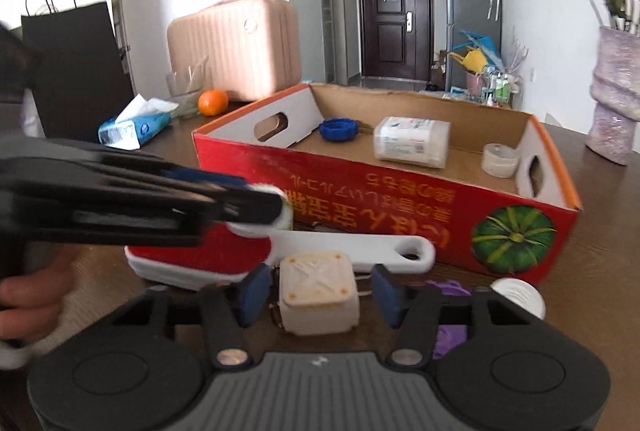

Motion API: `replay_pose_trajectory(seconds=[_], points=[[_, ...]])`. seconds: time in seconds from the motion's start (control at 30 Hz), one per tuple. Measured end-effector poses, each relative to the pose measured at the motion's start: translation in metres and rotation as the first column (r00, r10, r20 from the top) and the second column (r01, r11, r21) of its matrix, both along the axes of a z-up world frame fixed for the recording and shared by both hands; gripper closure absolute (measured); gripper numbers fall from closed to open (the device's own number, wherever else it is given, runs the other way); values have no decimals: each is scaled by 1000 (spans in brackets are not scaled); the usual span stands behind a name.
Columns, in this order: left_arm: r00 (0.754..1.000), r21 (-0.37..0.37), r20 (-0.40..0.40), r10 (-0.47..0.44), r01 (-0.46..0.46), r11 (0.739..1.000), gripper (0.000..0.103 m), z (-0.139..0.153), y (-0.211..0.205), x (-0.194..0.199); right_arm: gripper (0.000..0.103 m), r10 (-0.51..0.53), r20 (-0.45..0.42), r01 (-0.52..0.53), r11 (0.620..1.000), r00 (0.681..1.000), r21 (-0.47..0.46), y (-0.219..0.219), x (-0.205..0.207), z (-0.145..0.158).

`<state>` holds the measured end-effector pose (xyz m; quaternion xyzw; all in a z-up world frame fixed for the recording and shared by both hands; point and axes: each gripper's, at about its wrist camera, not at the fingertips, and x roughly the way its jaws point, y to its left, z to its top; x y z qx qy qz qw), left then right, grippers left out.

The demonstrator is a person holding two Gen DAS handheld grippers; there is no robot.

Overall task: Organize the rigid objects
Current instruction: 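Grasp the white ridged cap with the left gripper while the right gripper grasps the beige plug, then carry the cap and plug into the box and open both grippers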

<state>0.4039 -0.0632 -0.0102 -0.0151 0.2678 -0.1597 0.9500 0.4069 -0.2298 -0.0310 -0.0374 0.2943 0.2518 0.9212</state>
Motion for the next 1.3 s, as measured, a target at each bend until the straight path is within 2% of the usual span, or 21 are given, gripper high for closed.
replay_pose_trajectory(seconds=[0.03, 0.1, 0.2, 0.3, 0.37, 0.4, 0.43, 0.5, 0.57, 0.73, 0.83, 0.93, 1.0, 1.13, 1.3], points=[[1000, 1, 4, 27, -27, 1000, 66, 3, 4, -5, 61, 7, -2, -7, 1000, 1000, -11, 5, 2, -2], [997, 10, -6, 82, -82, 997, 66, 6, 11, -17, 62, -1, 29, 2, 999, 1000, -48, 9, -3, -3], [991, 12, -17, 131, -131, 991, 66, 10, 18, -45, 62, 20, 18, -19, 998, 1000, -58, 5, -25, 0], [988, -13, -45, 148, -149, 989, 66, 6, 20, -81, 62, 6, 35, -4, 997, 999, -73, -12, -82, 0], [986, -31, -91, 142, -145, 989, 66, -4, 16, -103, 62, -5, 34, 7, 997, 999, -71, -15, -96, 0], [984, -31, -115, 136, -140, 990, 66, -10, 13, -111, 62, -25, 40, 27, 998, 999, -54, -23, -125, -2], [982, -26, -139, 126, -131, 991, 66, -17, 9, -119, 62, -25, 40, 27, 998, 999, -54, -23, -125, -2], [980, 22, -160, 114, -112, 993, 66, -28, -1, -134, 62, -43, 67, 46, 998, 997, -46, -27, -151, -4], [986, 80, -115, 118, -109, 991, 66, -31, -10, -149, 59, -56, 83, 60, 997, 995, -50, -30, -166, -5], [993, 104, -86, 81, -72, 992, 65, -35, -20, -167, 53, -45, 97, 53, 995, 994, -86, -26, -175, -7], [993, 121, -66, 97, -89, 989, 58, -39, -22, -172, 53, -33, 117, 46, 993, 993, -111, -20, -175, -9], [995, 130, -56, 87, -79, 988, 58, -41, -23, -175, 54, -30, 149, 53, 986, 988, -159, -12, -176, -12], [996, 143, -45, 78, -71, 987, 64, -41, -24, -177, 54, -31, 156, 57, 984, 987, -167, -10, -178, -13], [996, 118, -56, 67, -60, 991, 66, -37, -22, -180, 55, -38, 142, 58, 989, 989, -138, -14, -179, -9], [998, 68, -22, 59, -57, 996, 67, -23, -14, -182, 55, -64, 191, 87, 989, 980, -119, -18, -185, -1]])
